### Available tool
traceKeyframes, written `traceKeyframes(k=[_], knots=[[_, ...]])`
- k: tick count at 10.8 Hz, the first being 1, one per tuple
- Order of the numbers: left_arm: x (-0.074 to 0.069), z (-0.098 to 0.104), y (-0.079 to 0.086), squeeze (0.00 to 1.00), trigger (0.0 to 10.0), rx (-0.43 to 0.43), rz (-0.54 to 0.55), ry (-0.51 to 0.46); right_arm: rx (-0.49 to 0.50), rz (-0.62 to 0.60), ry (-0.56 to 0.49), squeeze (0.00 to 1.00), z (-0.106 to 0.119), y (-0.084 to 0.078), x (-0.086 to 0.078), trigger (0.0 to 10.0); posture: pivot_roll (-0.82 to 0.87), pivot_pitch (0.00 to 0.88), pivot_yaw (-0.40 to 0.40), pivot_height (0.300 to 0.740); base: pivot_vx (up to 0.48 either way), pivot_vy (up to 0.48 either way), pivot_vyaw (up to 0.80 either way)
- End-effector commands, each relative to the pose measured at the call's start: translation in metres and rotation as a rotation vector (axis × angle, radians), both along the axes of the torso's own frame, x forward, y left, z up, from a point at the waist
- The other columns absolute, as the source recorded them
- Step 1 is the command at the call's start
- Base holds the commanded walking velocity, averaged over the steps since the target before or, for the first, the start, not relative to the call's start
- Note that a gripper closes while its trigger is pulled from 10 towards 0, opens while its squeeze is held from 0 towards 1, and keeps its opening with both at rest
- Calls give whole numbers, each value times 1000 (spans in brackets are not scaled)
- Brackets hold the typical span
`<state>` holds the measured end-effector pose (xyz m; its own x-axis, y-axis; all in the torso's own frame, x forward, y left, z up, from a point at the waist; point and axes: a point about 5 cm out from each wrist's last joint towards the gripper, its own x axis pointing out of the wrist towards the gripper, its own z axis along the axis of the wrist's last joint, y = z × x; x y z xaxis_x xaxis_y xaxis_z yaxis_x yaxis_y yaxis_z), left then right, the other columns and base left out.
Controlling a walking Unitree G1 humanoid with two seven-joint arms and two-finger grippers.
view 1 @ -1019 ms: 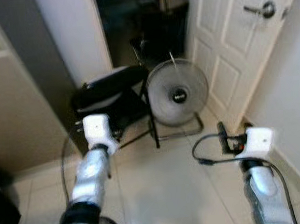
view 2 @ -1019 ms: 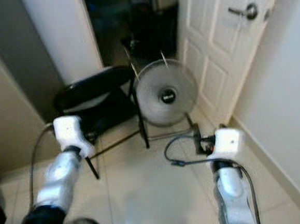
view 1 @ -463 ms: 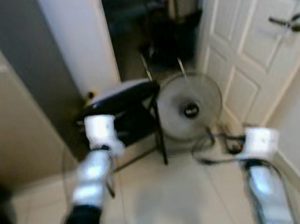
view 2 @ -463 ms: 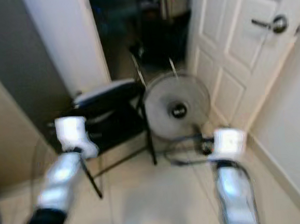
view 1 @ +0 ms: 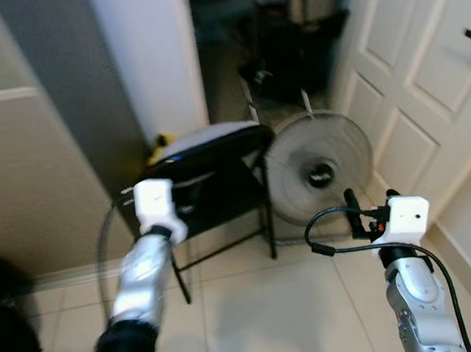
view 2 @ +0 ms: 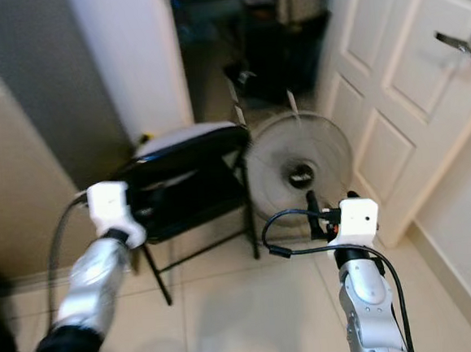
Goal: Clean up the room
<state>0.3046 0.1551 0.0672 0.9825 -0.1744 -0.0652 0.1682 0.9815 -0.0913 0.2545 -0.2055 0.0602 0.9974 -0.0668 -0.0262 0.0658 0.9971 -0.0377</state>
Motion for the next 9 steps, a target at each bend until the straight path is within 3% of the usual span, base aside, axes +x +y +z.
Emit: traceKeyframes(k=[1, 2, 3, 5, 7, 9], knots=[[-2, 2, -1, 0, 10000, 8, -9, -17, -6, 24, 0, 322, 6, 4, 4, 10000, -181, 0, 57, 740, 0, 0, 0], [-13, 2, 5, 0, 10000, 34, -43, -24, -37, 157, -42, 325, 27, 26, 9, 10000, -181, 0, 34, 740, 0, 0, 0], [-25, 6, 7, 0, 10000, 41, -89, -21, -4, 162, -22, 318, 22, 23, -5, 10000, -159, 0, -4, 740, 0, 0, 0], [-45, 16, 4, 0, 10000, 32, -101, -38, -34, 82, 73, 318, 3, -9, -36, 10000, -149, 0, -30, 740, 0, 0, 0], [-49, 11, 13, 0, 10000, -2, 3, -20, -48, 84, 83, 318, 6, -14, -44, 10000, -147, 0, -36, 740, 0, 0, 0], [-54, 14, 12, 0, 10000, -7, 14, -10, -55, 76, 85, 333, 7, -14, -41, 10000, -140, 0, -32, 740, 0, 0, 0]])
